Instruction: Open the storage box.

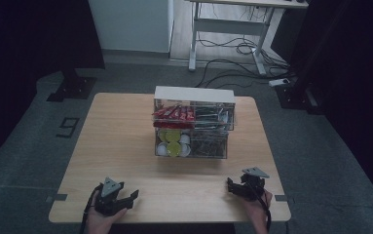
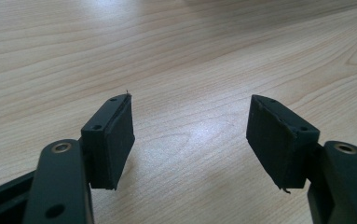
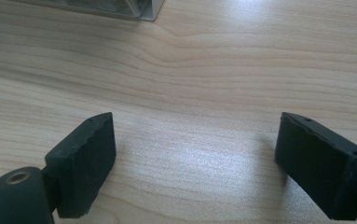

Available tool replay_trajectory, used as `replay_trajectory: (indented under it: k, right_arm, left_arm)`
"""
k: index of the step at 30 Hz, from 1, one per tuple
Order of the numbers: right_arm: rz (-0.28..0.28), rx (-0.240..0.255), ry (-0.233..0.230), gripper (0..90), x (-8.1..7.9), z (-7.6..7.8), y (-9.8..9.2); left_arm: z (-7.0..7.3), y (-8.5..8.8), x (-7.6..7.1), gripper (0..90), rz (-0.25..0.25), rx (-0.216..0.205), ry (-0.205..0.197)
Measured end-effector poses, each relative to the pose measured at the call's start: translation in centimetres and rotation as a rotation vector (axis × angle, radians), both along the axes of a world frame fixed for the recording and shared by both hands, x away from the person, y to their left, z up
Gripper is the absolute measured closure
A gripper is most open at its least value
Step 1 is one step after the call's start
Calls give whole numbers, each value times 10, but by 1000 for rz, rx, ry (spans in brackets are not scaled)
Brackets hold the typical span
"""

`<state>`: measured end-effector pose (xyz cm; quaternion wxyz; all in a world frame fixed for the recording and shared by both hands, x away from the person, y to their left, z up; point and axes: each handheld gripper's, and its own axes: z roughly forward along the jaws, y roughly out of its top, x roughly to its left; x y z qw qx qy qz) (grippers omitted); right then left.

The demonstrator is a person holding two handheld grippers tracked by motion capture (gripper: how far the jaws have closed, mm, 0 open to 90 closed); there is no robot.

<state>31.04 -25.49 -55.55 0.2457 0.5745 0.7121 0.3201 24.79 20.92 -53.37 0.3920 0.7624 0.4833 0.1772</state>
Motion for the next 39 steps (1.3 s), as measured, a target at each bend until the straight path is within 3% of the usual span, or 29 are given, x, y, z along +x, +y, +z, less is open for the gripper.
replay_trajectory:
  k: [5, 14, 23, 39]
  right_arm:
    - [-7, 14, -3, 130, -1, 0, -1]
    - [-39, 114, -26, 236, -5, 1, -14]
    - [-32, 116, -58, 305, -8, 3, -15]
    - [16, 204, -186, 599, -31, 31, -29]
  left_arm:
    - [1, 0, -1, 321, 4, 3, -6]
    - [3, -1, -2, 320, -1, -5, -15]
    - [4, 1, -2, 322, 0, -17, -19]
    - [10, -4, -2, 323, 31, -6, -40]
